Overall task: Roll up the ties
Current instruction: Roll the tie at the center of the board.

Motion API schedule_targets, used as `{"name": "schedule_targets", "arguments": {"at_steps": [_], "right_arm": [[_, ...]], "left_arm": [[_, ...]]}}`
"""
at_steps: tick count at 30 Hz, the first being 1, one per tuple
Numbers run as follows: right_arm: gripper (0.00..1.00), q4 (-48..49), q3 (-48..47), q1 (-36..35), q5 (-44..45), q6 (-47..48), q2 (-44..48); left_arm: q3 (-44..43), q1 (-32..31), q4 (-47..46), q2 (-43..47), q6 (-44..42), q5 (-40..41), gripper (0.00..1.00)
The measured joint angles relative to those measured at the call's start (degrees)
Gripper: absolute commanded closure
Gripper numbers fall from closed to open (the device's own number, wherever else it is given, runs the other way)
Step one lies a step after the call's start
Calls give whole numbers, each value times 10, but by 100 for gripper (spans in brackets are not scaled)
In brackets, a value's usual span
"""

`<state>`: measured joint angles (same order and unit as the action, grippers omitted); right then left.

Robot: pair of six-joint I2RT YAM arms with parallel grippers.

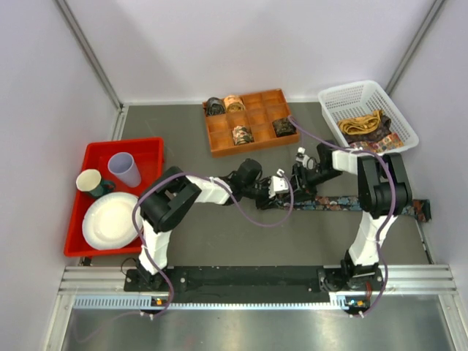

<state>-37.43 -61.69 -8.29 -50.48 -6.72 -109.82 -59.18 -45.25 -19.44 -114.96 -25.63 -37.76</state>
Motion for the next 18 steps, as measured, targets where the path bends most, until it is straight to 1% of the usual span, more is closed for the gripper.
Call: {"name": "schedule_targets", "arguments": {"at_steps": [1, 3, 4, 5, 9, 10, 13, 16, 18], "right_arm": [[36, -6, 0, 4, -3, 9, 4], [36, -13, 1, 10, -10, 20, 12], [33, -14, 1, 12, -12, 23, 15], [34, -12, 2, 13, -20, 23, 17], [46, 8, 14, 12, -57, 16, 16], [52, 16, 18, 10, -64, 13, 15], [63, 40, 33, 9, -80, 0, 9], [66, 58, 37, 6, -94, -9, 1], [71, 66, 40, 4, -101, -10, 1]], "left_arm": [[-7, -3, 19, 2, -5, 9, 77], [-20, -10, 52, 6, -12, 27, 78], [-25, -13, 65, 7, -15, 35, 78], [-28, -14, 75, 9, -16, 42, 78], [-45, -21, 118, 12, -21, 67, 77], [-49, -22, 126, 12, -22, 71, 77], [-60, -27, 148, 12, -24, 83, 77], [-70, -31, 166, 12, -28, 93, 77], [-75, -33, 176, 12, -30, 99, 76]]}}
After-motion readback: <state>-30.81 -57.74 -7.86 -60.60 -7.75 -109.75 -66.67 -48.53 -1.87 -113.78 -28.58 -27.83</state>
